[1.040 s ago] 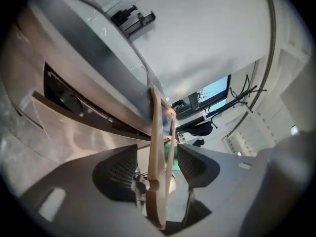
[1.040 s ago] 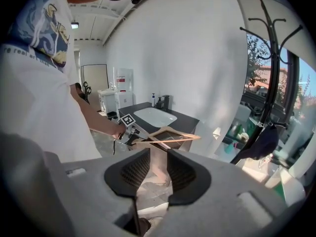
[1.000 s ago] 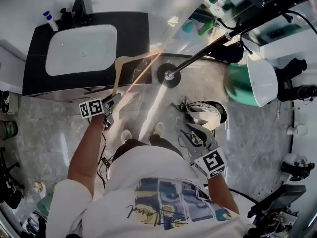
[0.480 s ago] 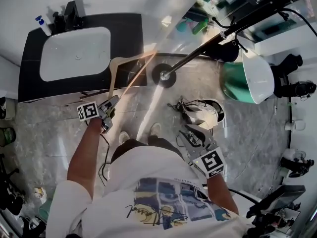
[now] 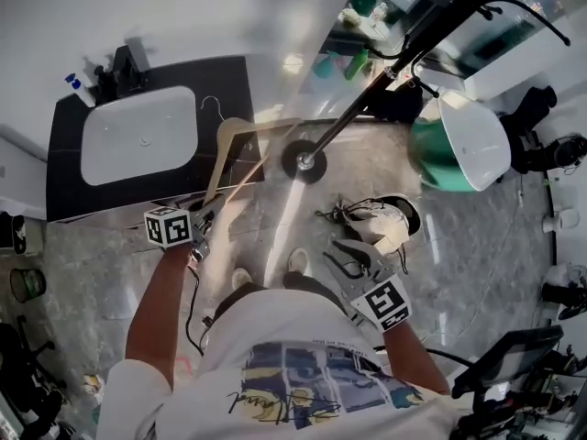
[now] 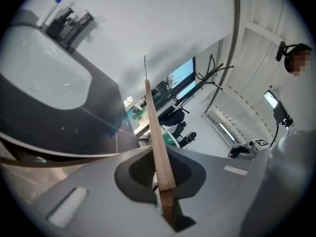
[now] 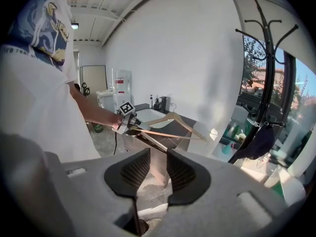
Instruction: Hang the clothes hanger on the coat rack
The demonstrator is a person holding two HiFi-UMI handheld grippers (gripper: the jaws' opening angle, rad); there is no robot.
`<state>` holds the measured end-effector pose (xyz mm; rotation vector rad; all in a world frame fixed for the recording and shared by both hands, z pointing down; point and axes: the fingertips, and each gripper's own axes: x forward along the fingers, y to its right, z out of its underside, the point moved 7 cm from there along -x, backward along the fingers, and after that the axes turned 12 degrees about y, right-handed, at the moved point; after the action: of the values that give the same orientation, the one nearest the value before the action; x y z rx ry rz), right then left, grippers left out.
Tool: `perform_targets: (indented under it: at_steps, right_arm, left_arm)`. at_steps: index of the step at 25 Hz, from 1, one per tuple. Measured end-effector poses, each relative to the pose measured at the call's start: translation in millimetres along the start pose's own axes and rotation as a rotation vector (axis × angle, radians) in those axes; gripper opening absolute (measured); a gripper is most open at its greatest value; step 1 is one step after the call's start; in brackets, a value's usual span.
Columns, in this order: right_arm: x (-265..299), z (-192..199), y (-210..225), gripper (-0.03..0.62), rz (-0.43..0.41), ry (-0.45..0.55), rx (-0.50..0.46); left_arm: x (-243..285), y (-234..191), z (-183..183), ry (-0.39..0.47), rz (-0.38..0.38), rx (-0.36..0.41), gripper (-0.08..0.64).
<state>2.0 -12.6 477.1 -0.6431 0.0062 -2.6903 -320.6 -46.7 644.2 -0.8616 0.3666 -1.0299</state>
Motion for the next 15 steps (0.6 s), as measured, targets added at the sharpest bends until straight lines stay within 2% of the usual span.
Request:
perform_targets:
  at_steps: [8,15]
  right_arm:
    - [-16,12,18,0.104,0.048,0.049,0.051]
    - [-40,31,41,0.103,0.103,0.077,0.112]
  left_arm:
    - [35,111,-54,-0.088,0.221,0.213,0.008]
    - [81,218,-88,-0.178,0.435,0.333,0.006]
